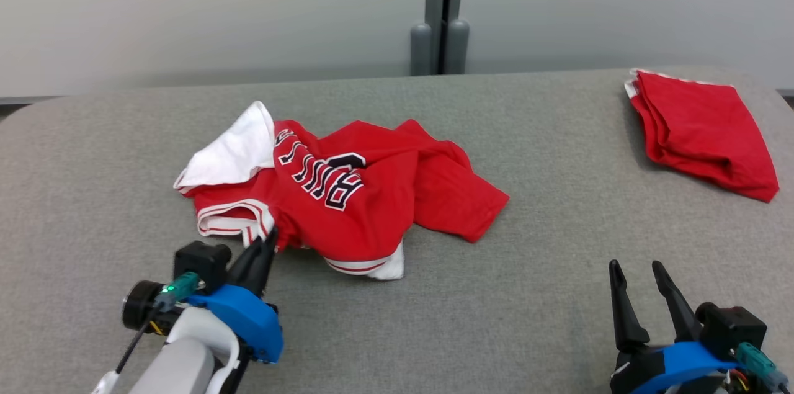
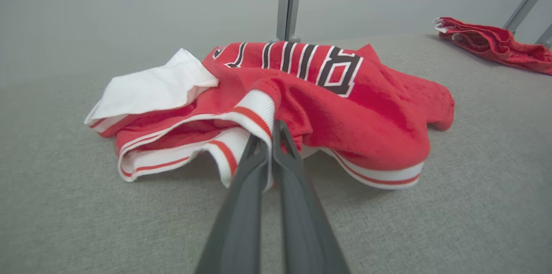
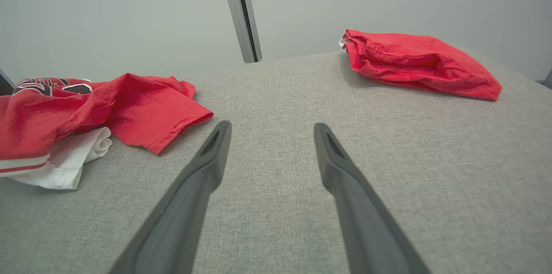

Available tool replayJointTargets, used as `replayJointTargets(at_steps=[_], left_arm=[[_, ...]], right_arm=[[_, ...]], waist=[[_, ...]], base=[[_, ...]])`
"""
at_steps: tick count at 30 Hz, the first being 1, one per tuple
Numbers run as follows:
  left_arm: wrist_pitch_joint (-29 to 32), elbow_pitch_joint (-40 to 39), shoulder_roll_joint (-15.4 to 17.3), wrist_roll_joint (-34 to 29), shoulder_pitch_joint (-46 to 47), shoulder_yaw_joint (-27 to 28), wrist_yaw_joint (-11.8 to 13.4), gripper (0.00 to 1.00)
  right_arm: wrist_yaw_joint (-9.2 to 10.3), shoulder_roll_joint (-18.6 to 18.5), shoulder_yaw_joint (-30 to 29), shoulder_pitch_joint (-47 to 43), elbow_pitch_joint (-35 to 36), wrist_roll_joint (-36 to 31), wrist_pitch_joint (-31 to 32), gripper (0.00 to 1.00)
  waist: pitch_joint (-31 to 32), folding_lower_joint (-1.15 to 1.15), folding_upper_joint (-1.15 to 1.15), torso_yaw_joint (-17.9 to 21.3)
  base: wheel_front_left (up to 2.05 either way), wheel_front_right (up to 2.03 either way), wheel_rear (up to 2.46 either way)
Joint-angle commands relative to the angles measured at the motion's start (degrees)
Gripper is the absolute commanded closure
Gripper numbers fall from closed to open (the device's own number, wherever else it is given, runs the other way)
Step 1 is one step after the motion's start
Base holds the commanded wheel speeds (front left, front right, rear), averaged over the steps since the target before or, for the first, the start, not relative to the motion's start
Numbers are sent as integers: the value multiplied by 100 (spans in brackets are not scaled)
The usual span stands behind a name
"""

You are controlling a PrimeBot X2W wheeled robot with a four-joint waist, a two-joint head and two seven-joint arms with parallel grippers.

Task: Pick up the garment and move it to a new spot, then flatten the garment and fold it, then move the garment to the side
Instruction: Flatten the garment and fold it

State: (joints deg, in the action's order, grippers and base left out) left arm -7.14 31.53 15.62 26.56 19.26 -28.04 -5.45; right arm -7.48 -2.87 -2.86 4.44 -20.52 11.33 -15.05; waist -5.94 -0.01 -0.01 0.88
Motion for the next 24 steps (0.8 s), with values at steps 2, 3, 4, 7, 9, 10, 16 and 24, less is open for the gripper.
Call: replayJointTargets(at_steps=[2, 3, 4, 7, 9, 10, 16, 24], left_arm=[[159, -651, 285, 54, -249, 155, 193, 100], [263, -932, 397, 37, -340, 207, 287, 100], [381, -1237, 507, 47, -446, 259, 384, 100], [836, -2116, 878, 121, -802, 449, 678, 100], [1083, -2635, 1034, 251, -1069, 588, 850, 100], [1175, -2815, 1126, 270, -1201, 656, 937, 100], [1205, -3119, 1219, 292, -1575, 768, 1173, 0], [-15, -2707, 943, 186, -1416, 956, 1177, 0]], right_arm=[[-4, -8, -38, -151, -21, 40, -18, 0], [-4, -7, -45, -184, -26, 58, -18, 0], [-4, -9, -72, -221, -27, 74, -18, 0], [-4, -10, -71, -279, -32, 88, -18, 0], [-4, -10, -72, -290, -27, 96, -18, 0], [-4, -11, -58, -286, -33, 103, -18, 0], [-4, -10, -1, -176, -91, 121, -18, 0], [-4, -9, -74, -193, -137, 57, -18, 0]], waist=[[97, 1, 1, -113], [129, 1, 1, -159], [154, 1, 1, -199], [174, 1, 1, -258], [161, 1, 1, -272], [148, 1, 1, -263], [89, 1, 1, -179], [219, 1, 1, -135]], base=[[0, 0, 0], [0, 0, 0], [0, 0, 0], [0, 0, 0], [0, 0, 0], [0, 0, 0], [0, 0, 0], [0, 0, 0]])
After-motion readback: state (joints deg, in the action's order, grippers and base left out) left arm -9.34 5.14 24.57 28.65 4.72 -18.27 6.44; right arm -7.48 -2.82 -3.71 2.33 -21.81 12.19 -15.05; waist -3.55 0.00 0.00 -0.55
